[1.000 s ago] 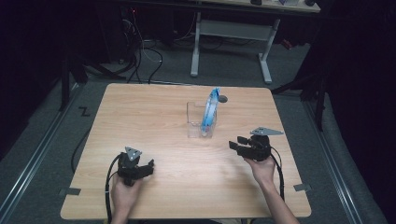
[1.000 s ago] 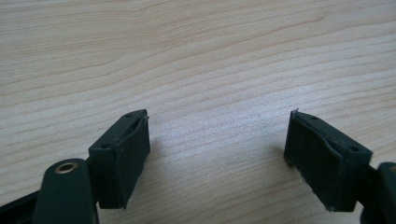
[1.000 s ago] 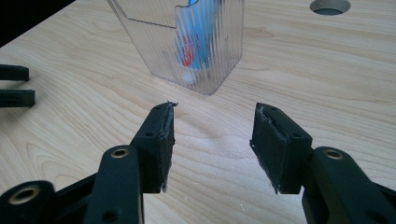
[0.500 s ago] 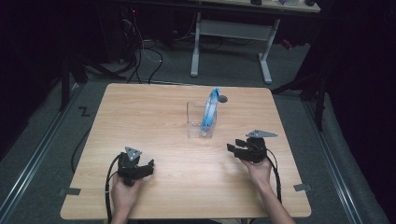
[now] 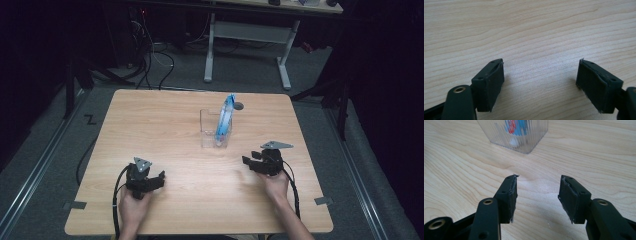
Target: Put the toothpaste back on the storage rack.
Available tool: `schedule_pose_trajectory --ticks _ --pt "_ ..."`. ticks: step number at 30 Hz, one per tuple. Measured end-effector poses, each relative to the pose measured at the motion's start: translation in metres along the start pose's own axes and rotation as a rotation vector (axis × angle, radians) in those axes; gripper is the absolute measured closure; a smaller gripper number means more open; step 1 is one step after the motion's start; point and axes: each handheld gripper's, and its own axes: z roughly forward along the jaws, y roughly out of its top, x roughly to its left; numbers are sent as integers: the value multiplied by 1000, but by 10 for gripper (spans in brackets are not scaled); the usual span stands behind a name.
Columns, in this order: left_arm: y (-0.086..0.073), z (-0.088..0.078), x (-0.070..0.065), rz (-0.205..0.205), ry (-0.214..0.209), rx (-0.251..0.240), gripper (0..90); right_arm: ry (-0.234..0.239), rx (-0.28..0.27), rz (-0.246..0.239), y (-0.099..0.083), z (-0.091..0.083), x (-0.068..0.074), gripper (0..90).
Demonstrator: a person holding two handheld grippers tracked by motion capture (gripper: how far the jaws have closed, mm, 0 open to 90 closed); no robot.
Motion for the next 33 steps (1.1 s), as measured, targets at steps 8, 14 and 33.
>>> schedule_pose_trajectory --ticks 8,14,33 --pt "0 0 0 0 0 0 227 -13 30 0 -7 9 -2 484" --pt "0 0 0 0 0 0 227 -11 34 -1 -7 12 -1 483" --pt "0 0 0 -2 0 -2 227 -89 49 -77 -12 27 3 480"
